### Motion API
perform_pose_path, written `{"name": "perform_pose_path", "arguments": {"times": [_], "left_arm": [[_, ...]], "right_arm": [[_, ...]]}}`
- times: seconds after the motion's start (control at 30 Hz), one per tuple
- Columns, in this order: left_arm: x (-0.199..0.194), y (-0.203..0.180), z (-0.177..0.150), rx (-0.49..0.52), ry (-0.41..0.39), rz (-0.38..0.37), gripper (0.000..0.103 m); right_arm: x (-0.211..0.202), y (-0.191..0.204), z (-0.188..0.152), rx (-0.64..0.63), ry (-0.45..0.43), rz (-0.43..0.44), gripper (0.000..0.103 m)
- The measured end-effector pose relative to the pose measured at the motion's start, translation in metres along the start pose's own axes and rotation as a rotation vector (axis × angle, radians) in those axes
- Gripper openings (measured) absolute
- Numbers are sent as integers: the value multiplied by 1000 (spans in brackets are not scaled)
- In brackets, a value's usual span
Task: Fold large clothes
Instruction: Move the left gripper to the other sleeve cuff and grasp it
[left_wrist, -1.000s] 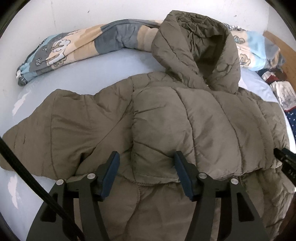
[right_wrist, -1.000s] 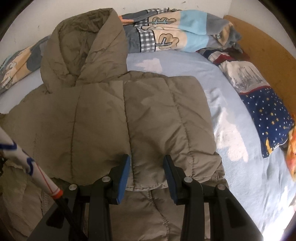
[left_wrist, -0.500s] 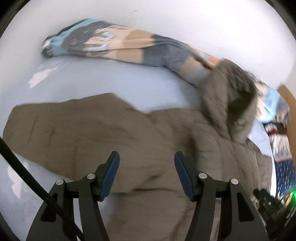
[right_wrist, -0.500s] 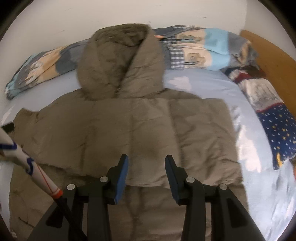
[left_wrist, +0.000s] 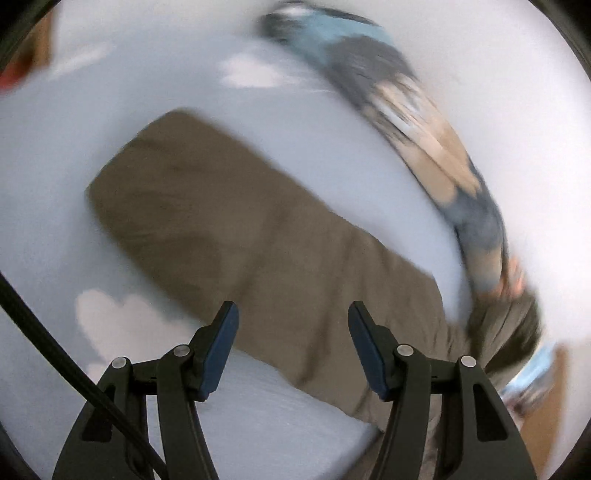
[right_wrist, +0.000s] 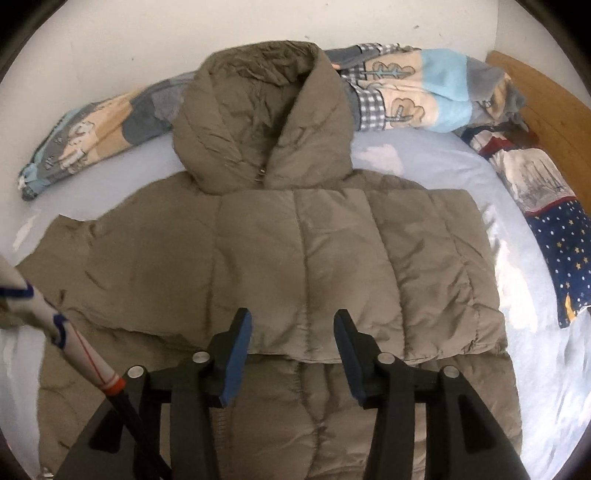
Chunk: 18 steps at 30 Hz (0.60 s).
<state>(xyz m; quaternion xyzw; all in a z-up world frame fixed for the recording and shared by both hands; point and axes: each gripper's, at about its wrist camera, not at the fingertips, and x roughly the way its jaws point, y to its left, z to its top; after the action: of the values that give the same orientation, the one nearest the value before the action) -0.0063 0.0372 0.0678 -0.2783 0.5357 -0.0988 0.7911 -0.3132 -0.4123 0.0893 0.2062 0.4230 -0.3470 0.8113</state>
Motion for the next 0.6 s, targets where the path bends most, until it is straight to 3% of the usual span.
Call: {"name": "perform_pose_path", "arguments": {"times": [0.13, 0.23, 0.43, 0.6], "left_arm": [[-8, 71, 21, -253, 2, -80, 61], [-14, 107, 29, -363, -45, -94, 61], [-5, 140, 36, -445, -60, -169, 60], [12, 134, 41, -438, -117, -176, 60]], "right_arm": [[-1, 8, 0, -30, -4, 5, 52], [0, 10, -1, -36, 1, 8, 52], [-1, 14, -3, -54, -8, 14, 52], [-1, 15, -3, -60, -11, 17, 52]]}}
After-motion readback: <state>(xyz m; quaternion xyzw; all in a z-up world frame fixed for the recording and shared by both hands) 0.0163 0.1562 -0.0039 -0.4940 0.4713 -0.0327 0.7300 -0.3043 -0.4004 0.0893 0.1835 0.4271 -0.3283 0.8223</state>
